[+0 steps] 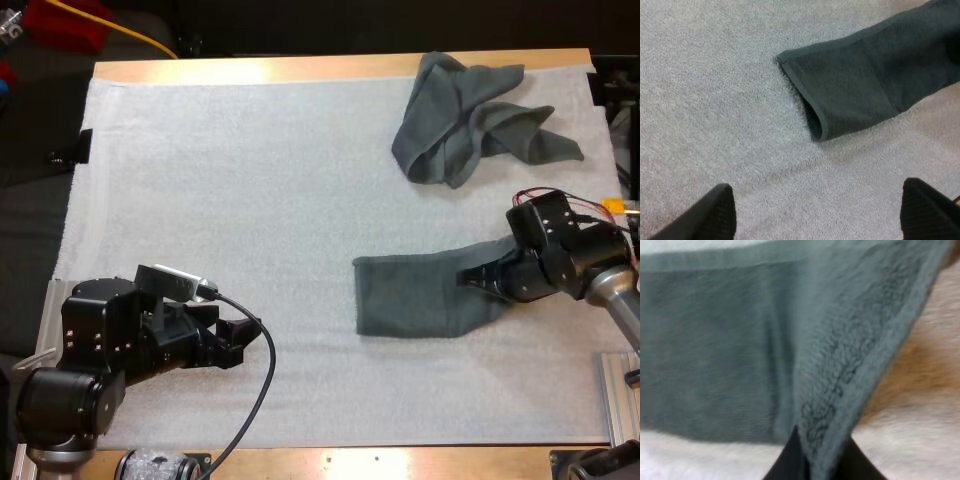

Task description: Pick towel from pile, fold and stack

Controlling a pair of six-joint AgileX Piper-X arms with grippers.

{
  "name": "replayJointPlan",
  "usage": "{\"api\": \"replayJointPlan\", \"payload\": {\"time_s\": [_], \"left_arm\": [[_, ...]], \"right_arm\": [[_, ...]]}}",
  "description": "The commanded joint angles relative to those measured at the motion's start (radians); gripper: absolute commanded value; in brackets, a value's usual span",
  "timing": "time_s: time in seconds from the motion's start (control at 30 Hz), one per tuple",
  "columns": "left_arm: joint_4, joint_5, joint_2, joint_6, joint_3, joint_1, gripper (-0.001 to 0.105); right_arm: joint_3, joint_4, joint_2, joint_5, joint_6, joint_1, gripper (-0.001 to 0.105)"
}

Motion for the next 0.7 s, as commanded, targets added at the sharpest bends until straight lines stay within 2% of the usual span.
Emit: {"api": "replayJointPlan", "payload": {"time_s": [0.0, 0.17, 0.4, 0.67], "left_arm": [[-0.003, -0.010, -0.001, -0.008, -0.005, -0.005, 0.066], [-0.003, -0.010, -0.001, -0.008, -0.005, -0.005, 0.066], [-0.003, -0.006, -0.001, -0.008, -0.005, -0.005, 0.066], [0.016, -0.005, -0.001, -0.008, -0.005, -0.005, 0.066]], "right_arm": [[-0.008, -0.010, 0.008, -0.037, 0.011, 0.008, 0.001], [-0.008, -0.064, 0.052, -0.089, 0.047, 0.087, 0.001], [-0.008, -0.199, 0.160, -0.117, 0.149, 0.202, 0.001], [-0.008, -0.318, 0.249, -0.151, 0.231, 0.262, 0.001]]}}
